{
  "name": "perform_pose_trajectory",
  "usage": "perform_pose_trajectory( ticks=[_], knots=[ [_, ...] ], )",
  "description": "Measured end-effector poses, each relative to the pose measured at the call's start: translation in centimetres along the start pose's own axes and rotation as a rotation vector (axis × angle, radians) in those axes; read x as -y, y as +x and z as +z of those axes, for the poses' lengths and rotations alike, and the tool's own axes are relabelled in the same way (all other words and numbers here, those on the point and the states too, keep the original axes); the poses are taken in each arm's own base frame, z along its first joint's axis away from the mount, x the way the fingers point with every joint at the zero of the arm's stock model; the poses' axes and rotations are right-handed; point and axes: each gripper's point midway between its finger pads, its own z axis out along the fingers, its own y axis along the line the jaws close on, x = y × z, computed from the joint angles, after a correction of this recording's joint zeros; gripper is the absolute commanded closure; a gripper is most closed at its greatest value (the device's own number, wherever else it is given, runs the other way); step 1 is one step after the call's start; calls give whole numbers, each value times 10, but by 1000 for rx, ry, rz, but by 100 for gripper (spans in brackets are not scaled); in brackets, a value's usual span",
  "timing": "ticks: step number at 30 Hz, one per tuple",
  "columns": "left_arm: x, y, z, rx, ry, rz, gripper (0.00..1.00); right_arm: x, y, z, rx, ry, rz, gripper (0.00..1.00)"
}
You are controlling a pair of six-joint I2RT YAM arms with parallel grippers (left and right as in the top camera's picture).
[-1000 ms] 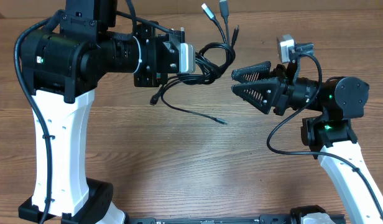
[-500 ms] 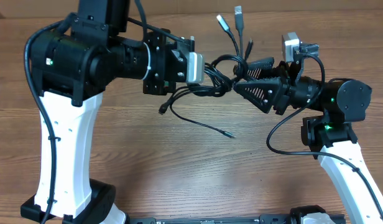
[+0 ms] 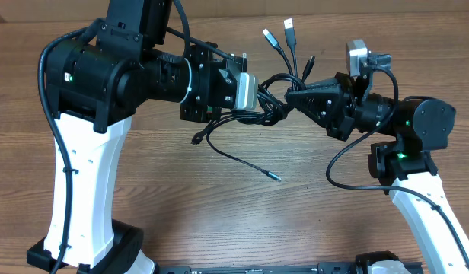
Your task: Untangle cables
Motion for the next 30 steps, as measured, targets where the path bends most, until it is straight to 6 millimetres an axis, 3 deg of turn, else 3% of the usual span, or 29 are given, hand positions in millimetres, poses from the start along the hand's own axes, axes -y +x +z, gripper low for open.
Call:
perform_pose_trajectory(
  ticks=[1, 2, 6, 15, 26, 30],
  knots=[
    [0, 0, 0, 1, 1, 0, 48, -2, -1, 0, 3, -7, -18, 96],
    [0, 0, 0, 0, 1, 1, 0, -5, -3, 0, 6, -13, -37, 96],
    [-2, 0, 0, 0, -6, 8, 0, -19, -6, -1, 7, -59, -140, 96],
    [-26, -14, -2, 54, -93, 104, 0, -30, 4, -2, -53, -112, -215, 96],
    [-29, -6, 15, 90, -33, -43, 1, -46, 3, -4, -52, -159, -355, 96],
    [-26, -13, 17, 148, 5, -98, 1, -48, 2, -4, -48, -163, -372, 96]
  ],
)
